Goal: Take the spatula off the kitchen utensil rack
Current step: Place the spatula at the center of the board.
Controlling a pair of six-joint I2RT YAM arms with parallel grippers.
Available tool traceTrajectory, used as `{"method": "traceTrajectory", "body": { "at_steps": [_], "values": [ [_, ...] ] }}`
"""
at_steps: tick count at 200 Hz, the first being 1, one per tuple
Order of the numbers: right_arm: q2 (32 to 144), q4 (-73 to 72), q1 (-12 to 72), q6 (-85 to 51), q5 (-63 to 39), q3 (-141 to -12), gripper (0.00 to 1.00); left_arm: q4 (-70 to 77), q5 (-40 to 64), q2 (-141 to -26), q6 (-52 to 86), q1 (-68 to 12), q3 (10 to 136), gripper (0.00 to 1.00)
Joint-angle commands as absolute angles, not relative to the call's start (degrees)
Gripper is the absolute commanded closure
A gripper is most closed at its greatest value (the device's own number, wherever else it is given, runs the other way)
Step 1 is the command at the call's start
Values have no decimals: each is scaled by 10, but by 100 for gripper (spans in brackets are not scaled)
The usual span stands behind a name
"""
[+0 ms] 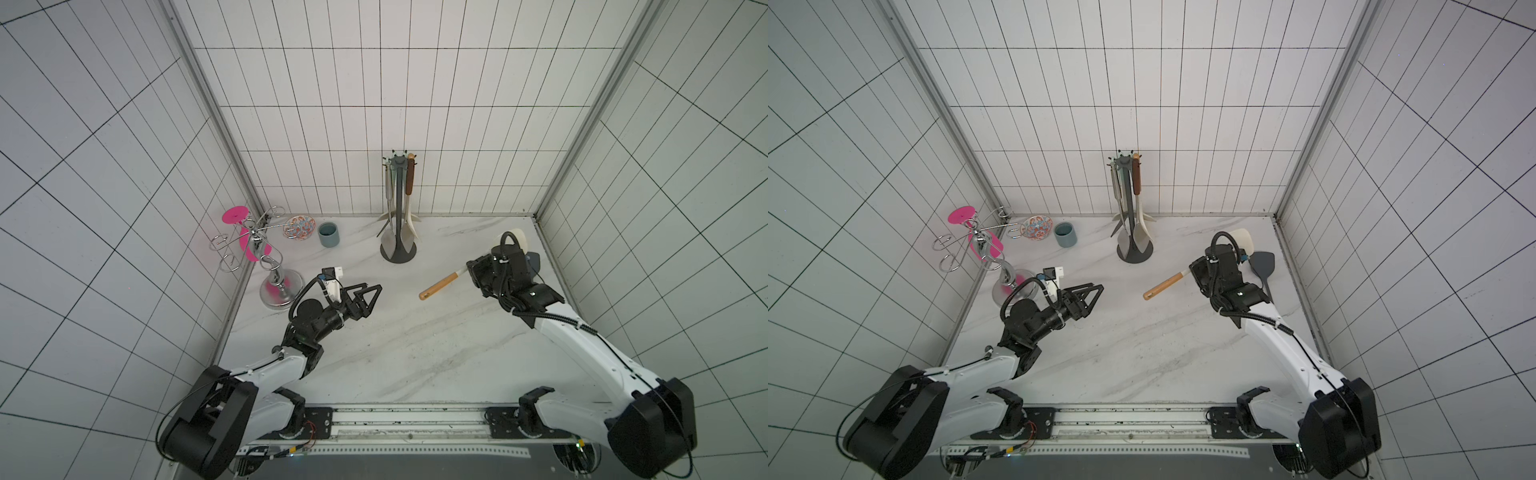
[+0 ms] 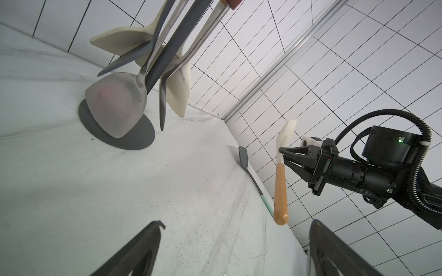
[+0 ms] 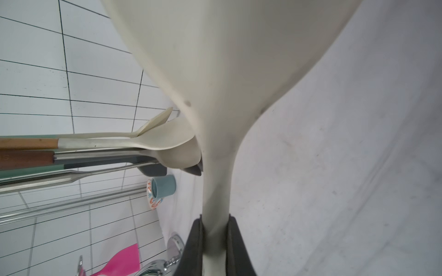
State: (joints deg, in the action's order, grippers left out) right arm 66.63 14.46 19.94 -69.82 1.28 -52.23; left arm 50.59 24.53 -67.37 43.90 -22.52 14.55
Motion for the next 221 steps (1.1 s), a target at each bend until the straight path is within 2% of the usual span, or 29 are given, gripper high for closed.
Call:
{"method": "traceTrajectory", "body": {
  "at_steps": [1, 32, 81, 130, 221],
  "values": [
    [672, 249, 135, -390, -73, -553, 100, 482, 224, -678, 422, -228, 162, 3],
    [743, 414, 65, -136, -100, -645, 100, 482, 223, -690, 418, -229, 164, 3],
    [803, 507, 38, 0, -10, -702, 100, 482, 216, -693, 415, -229, 159, 3],
    [884, 488, 1, 70, 15, -717, 100, 493, 216, -704, 421, -230, 156, 3],
    [1054, 433, -24, 56, 82, -793, 100, 496, 215, -704, 421, -230, 155, 3]
  ]
}}
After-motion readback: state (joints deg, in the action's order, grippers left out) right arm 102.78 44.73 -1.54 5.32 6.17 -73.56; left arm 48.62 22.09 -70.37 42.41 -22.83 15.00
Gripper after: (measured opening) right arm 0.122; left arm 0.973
